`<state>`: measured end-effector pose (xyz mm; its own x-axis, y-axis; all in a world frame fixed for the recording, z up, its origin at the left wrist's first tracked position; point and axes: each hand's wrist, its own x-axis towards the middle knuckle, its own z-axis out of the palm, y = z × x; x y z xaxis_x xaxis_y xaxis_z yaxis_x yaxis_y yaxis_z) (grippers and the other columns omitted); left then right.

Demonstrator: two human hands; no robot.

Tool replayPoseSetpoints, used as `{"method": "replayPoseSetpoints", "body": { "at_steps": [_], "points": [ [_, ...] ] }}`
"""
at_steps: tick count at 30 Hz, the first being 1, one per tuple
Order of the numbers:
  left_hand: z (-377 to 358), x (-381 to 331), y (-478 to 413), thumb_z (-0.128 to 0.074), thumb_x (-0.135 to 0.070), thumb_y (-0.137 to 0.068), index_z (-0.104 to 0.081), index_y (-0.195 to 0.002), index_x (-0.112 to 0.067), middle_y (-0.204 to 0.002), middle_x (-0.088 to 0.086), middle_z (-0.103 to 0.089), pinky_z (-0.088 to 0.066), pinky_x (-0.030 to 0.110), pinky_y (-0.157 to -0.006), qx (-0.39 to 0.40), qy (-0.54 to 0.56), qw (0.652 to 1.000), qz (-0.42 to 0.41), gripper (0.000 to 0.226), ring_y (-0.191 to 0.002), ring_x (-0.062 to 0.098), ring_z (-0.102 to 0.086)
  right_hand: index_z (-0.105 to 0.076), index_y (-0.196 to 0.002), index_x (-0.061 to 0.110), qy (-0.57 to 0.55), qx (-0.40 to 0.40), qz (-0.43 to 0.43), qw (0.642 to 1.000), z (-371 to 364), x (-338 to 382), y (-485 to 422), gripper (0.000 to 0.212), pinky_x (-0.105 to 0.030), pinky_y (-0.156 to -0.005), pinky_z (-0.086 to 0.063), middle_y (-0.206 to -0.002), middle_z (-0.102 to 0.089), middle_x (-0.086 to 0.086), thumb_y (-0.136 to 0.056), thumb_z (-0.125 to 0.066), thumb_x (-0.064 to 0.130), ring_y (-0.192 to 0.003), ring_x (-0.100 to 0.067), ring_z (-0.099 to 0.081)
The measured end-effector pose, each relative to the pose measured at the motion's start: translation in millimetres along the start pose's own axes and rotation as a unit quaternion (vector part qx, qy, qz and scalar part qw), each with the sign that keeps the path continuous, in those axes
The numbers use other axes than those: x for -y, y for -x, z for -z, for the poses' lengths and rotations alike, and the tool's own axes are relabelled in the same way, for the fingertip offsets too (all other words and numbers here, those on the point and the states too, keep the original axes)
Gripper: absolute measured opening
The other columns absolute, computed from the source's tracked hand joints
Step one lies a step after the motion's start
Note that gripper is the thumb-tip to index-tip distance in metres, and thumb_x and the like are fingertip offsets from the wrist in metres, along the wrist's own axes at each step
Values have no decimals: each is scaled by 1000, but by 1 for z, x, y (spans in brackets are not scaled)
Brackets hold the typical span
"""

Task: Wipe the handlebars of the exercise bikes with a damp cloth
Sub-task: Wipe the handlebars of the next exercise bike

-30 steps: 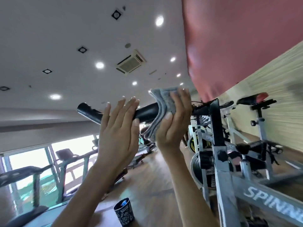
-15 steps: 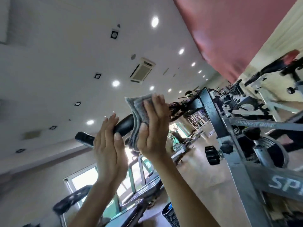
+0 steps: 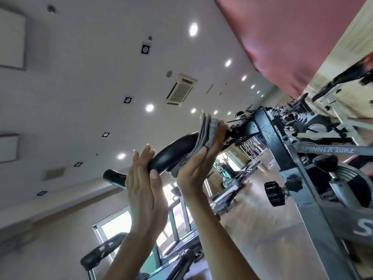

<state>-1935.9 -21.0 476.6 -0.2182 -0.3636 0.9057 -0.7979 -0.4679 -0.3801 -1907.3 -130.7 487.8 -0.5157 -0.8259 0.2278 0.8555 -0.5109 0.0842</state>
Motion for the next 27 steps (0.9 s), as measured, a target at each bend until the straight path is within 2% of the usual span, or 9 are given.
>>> {"method": "replayPoseSetpoints", "body": {
  "at_steps": [3, 6, 8, 12, 14, 16, 21, 25, 27],
  "points": [
    [-1, -1, -1, -19, -35, -101, -35, -139, -31, -149, 1, -45, -19, 33, -117, -5, 16, 1000, -2, 41, -147, 8, -20, -34, -136, 4, 18, 61, 108, 992, 6, -6, 4, 48, -64, -112, -26, -156, -24, 0, -103, -19, 36, -141, -38, -27],
    [-2, 1, -1, -20, -34, -102, -38, -139, -29, -153, -3, -39, -20, 38, -117, -6, 20, 1000, -10, 42, -148, 8, -20, -31, -140, 7, 21, 73, 46, 996, 14, -12, -9, 49, -65, -110, -27, -151, -30, -9, -104, -17, 38, -142, -38, -28],
    [-3, 3, -1, -20, -35, -102, -40, -141, -25, -153, -7, -37, -19, 33, -118, -6, 12, 1000, -12, 44, -147, 9, -21, -31, -140, 5, 38, 96, 47, 993, 16, 2, -7, 49, -62, -113, -26, -149, -33, -17, -104, -18, 35, -142, -38, -28],
    [6, 9, -2, -17, -38, -103, -30, -149, -26, -154, -16, -25, -5, 12, -116, 42, -3, 999, -30, 50, -148, 4, -16, -37, -133, 7, 121, 190, 235, 945, 30, 3, -10, 44, -60, -114, -25, -143, -36, -17, -102, -21, 33, -139, -40, -30],
    [13, 23, 0, -17, -35, -104, -24, -152, -25, -156, -12, -21, -1, 13, -117, 67, -35, 996, -53, 49, -149, 6, -12, -36, -135, 6, 147, 184, 195, 952, 34, 2, -18, 46, -64, -112, -26, -144, -37, -18, -102, -19, 34, -139, -39, -32],
    [16, 38, 2, -17, -33, -104, -34, -148, -17, -156, -3, -28, -3, 22, -121, 54, -53, 996, -48, 50, -149, 12, -17, -34, -137, 5, 185, 178, 185, 949, 30, 15, -11, 47, -62, -112, -27, -146, -35, -19, -102, -20, 32, -141, -38, -30],
    [11, 62, 7, -12, -35, -104, -46, -140, -8, -156, 6, -32, -6, 41, -123, 11, -58, 998, -28, 56, -150, 21, -17, -27, -143, 21, 328, 271, 438, 792, 37, 20, 1, 45, -49, -120, -11, -147, -28, -13, -100, -27, 33, -149, -23, -9],
    [12, 76, 2, -11, -34, -104, -48, -140, -8, -154, 5, -36, -8, 47, -122, -17, -30, 999, -22, 57, -149, 22, -19, -39, -138, 15, 364, 238, 371, 821, 34, 33, 1, 42, -52, -119, -14, -145, -35, -14, -101, -27, 31, -143, -31, -27],
    [11, 77, 1, -13, -32, -104, -56, -131, -7, -144, 7, -50, -18, 50, -119, -37, -25, 999, -26, 56, -140, 25, -36, -48, -133, 14, 399, 273, 413, 772, 31, 44, 8, 41, -50, -118, -18, -141, -43, -13, -98, -33, 29, -136, -34, -37]
  ]
}}
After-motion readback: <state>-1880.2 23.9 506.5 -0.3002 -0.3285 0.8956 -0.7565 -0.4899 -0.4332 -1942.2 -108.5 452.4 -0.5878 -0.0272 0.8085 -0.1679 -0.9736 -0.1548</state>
